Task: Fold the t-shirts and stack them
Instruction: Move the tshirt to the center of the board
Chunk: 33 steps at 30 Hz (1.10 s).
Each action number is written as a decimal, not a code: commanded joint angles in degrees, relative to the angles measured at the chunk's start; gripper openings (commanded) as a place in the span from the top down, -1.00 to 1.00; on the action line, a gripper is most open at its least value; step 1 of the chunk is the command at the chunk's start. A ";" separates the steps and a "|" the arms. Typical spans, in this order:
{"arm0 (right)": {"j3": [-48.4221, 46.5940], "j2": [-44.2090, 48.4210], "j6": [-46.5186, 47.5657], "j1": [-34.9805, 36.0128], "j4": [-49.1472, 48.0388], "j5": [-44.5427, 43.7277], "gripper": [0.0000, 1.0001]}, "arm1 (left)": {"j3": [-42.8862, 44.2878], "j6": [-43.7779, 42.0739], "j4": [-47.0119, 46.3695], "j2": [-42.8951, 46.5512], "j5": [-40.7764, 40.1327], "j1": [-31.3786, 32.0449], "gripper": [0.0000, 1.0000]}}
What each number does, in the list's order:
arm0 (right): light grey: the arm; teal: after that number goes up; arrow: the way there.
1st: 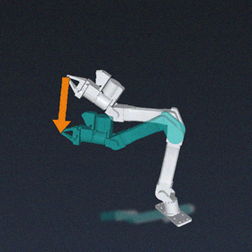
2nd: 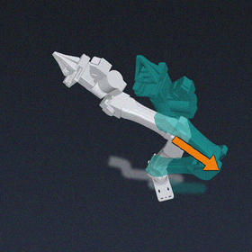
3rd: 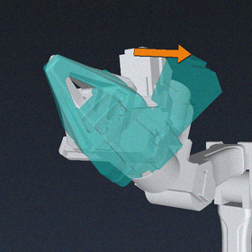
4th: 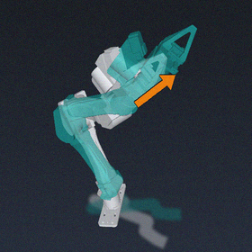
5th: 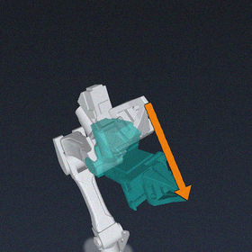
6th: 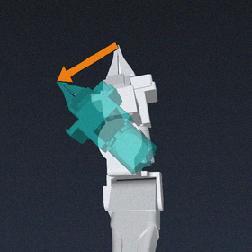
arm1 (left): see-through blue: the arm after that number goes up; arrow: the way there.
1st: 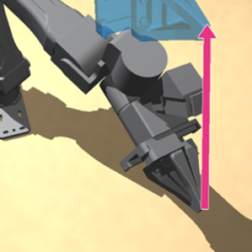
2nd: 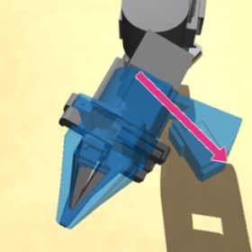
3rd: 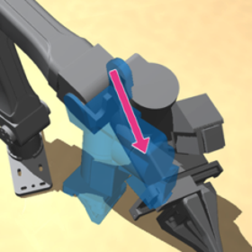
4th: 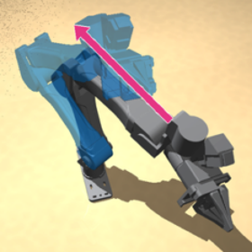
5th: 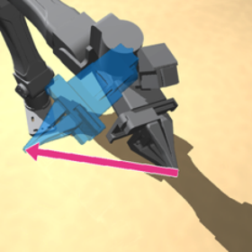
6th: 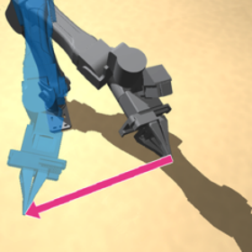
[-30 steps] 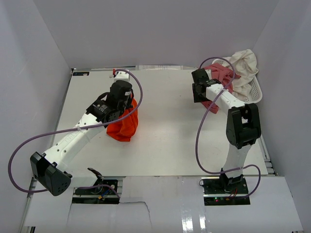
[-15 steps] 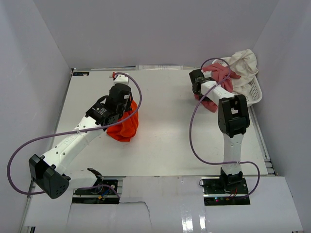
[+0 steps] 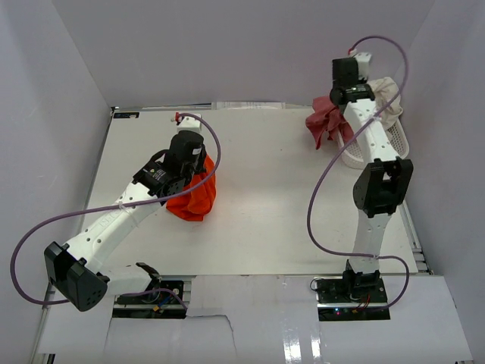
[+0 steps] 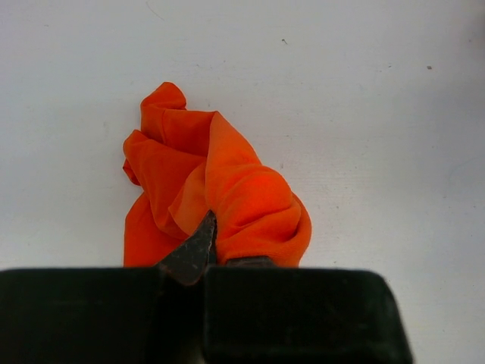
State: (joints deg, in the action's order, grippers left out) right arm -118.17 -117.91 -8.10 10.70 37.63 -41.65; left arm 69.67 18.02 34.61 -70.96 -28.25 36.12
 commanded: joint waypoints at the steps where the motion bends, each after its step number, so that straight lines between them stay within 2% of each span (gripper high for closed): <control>1: -8.20 3.74 4.40 -7.70 -1.24 -14.64 0.85 | -0.67 -0.18 -1.65 2.23 0.74 0.18 1.00; 4: -10.59 4.17 5.20 -12.63 -1.33 -19.16 0.85 | -0.85 -0.18 -1.91 2.23 0.83 0.18 1.00; 5: -8.94 5.31 5.72 -12.89 -1.85 -19.35 0.73 | -0.85 -0.27 -2.00 1.88 0.92 0.18 1.00; 7: -5.86 7.33 5.55 -12.28 -2.73 -18.74 -0.11 | -0.68 -0.18 -2.27 1.35 1.18 0.18 1.00; 8: -2.45 8.04 5.20 -11.15 -3.87 -18.21 -0.79 | -0.50 -0.18 -2.27 0.65 1.79 0.18 1.00; 12: 1.97 10.85 4.15 -5.53 -3.96 -14.96 -0.80 | 0.20 -0.27 -2.27 -0.06 3.11 0.18 1.00; 15: 7.41 15.32 3.80 -0.17 -3.88 -7.60 -0.80 | 0.99 -0.27 -2.27 -0.49 3.99 0.18 1.00; 16: 11.60 18.56 3.62 1.15 -3.96 -1.22 -0.80 | 1.69 -0.27 -2.35 -0.76 4.43 0.18 1.00; 18: 16.80 22.09 2.05 4.85 -4.31 5.76 -0.80 | 2.48 -0.62 -2.35 -1.72 6.70 0.18 1.00; 19: 23.36 26.02 1.34 5.73 -6.06 12.23 -0.80 | 2.92 -0.62 -2.27 -2.07 7.33 0.18 1.00; 21: 30.85 30.43 0.11 7.84 -8.78 18.24 -0.80 | 3.81 -0.62 -2.27 -2.52 8.47 0.18 1.00; 22: 38.64 34.98 -1.73 8.28 -12.45 22.88 -0.80 | 3.89 -0.18 -2.35 -2.69 9.26 0.18 1.00; 25: 48.53 42.46 -4.63 9.51 -16.61 30.37 -0.80 | 4.16 0.26 -2.62 -2.87 10.40 0.18 1.00; 29: 61.36 48.46 -6.58 15.29 -21.70 34.70 -0.80 | 5.56 0.79 -3.06 -4.45 12.69 0.18 1.00; 33: 67.44 50.14 -8.77 21.19 -24.44 35.49 -0.80 | 10.03 2.37 -3.76 -8.84 17.87 0.27 1.00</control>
State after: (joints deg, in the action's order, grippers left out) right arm -53.95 -68.95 -13.80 28.56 19.73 -10.59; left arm 75.11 18.68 33.78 -77.47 -15.59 36.12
